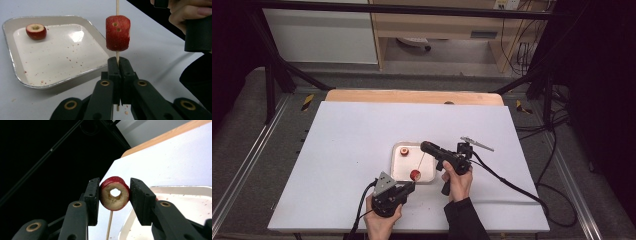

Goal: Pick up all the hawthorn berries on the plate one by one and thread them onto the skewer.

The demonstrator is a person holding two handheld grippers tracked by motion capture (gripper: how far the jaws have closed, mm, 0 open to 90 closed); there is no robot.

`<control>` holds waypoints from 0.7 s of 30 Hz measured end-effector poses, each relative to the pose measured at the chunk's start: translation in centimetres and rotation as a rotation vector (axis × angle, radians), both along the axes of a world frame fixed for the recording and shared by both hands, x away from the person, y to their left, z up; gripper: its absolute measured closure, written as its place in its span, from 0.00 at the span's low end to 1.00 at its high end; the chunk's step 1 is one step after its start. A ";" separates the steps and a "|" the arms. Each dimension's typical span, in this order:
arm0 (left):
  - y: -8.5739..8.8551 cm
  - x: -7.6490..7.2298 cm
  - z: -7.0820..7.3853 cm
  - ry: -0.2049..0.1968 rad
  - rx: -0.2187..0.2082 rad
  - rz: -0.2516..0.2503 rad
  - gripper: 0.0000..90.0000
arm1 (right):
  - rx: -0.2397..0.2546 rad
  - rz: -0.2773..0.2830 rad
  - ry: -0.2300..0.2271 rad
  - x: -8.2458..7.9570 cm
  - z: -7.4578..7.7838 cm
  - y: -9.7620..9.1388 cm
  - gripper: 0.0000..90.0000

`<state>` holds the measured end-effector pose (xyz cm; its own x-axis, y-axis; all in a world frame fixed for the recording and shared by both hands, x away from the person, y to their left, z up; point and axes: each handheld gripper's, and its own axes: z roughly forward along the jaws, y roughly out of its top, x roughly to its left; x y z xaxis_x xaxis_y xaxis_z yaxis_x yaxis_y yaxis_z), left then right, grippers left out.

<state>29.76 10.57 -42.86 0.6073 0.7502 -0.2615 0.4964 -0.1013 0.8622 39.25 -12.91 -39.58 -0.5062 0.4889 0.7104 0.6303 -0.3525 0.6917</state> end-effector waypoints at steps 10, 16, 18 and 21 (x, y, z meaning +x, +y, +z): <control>1.0 -0.5 0.2 0.007 -0.011 -0.033 0.99 | 0.109 -0.004 0.049 0.1 2.3 -1.3 0.68; 0.7 -0.5 0.6 0.002 -0.019 -0.050 0.99 | 0.139 0.021 0.079 0.2 2.2 -1.3 0.68; 0.5 -0.3 0.7 0.005 -0.018 -0.052 0.99 | 0.141 0.018 0.081 0.1 2.2 -1.3 0.68; 0.3 -0.1 0.8 0.006 -0.015 -0.051 0.99 | 0.146 0.022 0.079 0.1 2.1 -1.2 0.68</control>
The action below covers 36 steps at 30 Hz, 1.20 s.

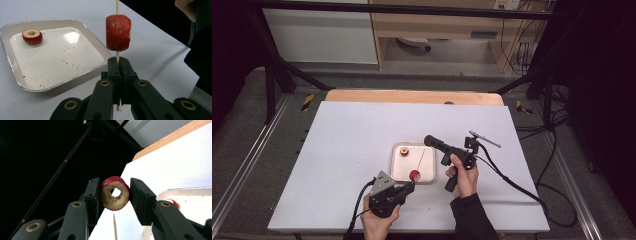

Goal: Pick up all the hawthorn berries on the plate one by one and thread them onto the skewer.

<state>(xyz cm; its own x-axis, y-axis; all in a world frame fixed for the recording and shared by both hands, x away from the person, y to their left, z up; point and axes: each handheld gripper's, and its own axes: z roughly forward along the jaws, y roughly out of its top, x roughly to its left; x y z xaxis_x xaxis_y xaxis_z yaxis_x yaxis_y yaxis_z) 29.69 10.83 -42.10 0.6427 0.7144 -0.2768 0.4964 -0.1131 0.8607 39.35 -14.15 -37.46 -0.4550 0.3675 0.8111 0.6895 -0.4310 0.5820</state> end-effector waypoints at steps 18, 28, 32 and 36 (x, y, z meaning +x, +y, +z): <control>-0.3 0.0 -0.3 -0.014 -0.014 0.005 0.99 | 0.004 0.007 -0.004 -0.3 -0.1 0.1 0.68; 0.0 -0.2 0.2 -0.021 -0.020 -0.004 0.99 | -0.095 0.008 -0.068 -0.2 -0.3 0.0 0.68; -0.1 -0.2 0.1 -0.012 -0.010 -0.010 0.99 | -0.127 0.009 -0.088 -0.2 -0.5 0.0 0.68; -0.2 0.0 0.0 0.003 -0.002 -0.019 0.99 | -0.173 0.010 -0.131 -0.2 -0.3 -0.1 0.68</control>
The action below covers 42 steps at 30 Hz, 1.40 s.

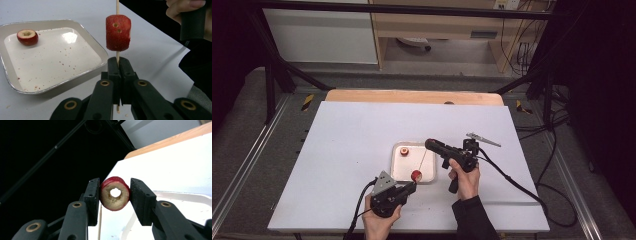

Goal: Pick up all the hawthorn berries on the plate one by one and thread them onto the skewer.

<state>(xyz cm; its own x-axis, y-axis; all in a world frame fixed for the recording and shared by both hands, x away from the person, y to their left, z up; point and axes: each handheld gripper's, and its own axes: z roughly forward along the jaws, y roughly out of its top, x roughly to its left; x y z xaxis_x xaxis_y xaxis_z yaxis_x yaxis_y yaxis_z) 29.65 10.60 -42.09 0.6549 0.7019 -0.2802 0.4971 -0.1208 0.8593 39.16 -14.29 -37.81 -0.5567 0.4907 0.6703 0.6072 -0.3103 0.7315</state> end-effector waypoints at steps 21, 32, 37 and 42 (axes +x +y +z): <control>-0.1 0.5 -0.2 0.113 -0.004 -0.066 0.98 | -0.462 0.099 -0.264 -0.8 1.7 0.6 0.68; -0.5 0.5 -0.4 0.129 -0.031 -0.066 0.98 | -0.657 0.131 -0.337 -1.5 2.1 1.1 0.68; -0.6 0.6 -0.8 0.145 -0.085 -0.053 0.98 | -0.669 0.108 -0.341 -1.8 1.5 1.5 0.68; -1.0 0.6 -0.8 0.136 -0.057 -0.019 0.98 | -0.665 0.118 -0.330 -2.3 0.6 2.2 0.68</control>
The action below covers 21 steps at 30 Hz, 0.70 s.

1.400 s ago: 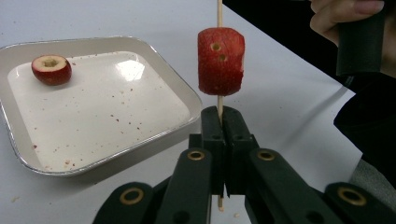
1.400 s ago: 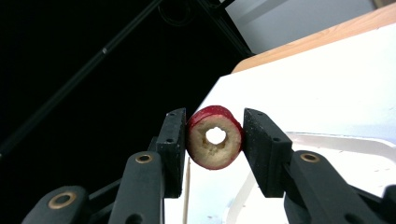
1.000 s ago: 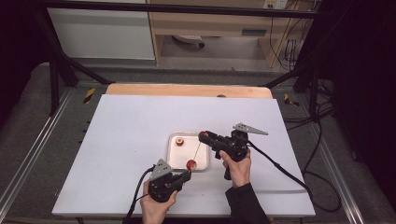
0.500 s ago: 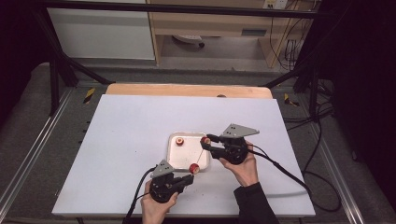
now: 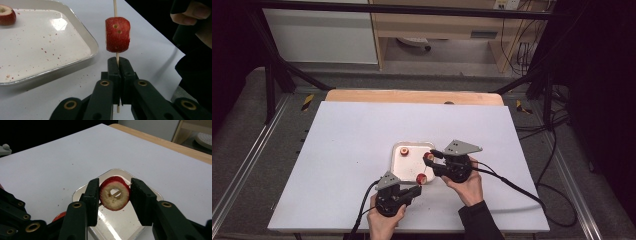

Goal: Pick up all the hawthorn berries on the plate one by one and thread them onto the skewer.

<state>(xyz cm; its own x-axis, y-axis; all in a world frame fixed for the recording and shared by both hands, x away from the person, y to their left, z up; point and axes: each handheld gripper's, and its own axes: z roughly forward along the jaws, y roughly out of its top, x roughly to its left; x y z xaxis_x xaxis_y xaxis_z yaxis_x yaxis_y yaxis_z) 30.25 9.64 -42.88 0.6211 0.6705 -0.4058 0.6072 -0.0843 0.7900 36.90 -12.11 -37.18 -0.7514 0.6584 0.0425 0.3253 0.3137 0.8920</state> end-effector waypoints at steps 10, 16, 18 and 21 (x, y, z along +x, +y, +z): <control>0.2 -0.3 -0.4 -0.094 0.049 0.051 0.98 | 0.087 -0.046 0.072 -0.3 0.4 -0.4 0.42; -0.2 -0.5 -0.7 -0.133 0.078 0.059 0.98 | 0.241 -0.077 0.252 0.6 -0.3 -0.3 0.50; -0.3 -0.6 -0.7 -0.146 0.077 0.053 0.98 | 0.266 -0.090 0.297 0.9 -0.6 -0.2 0.61; -0.3 -0.7 -0.7 -0.151 0.091 0.055 0.98 | 0.307 -0.090 0.333 1.1 -0.9 -0.2 0.67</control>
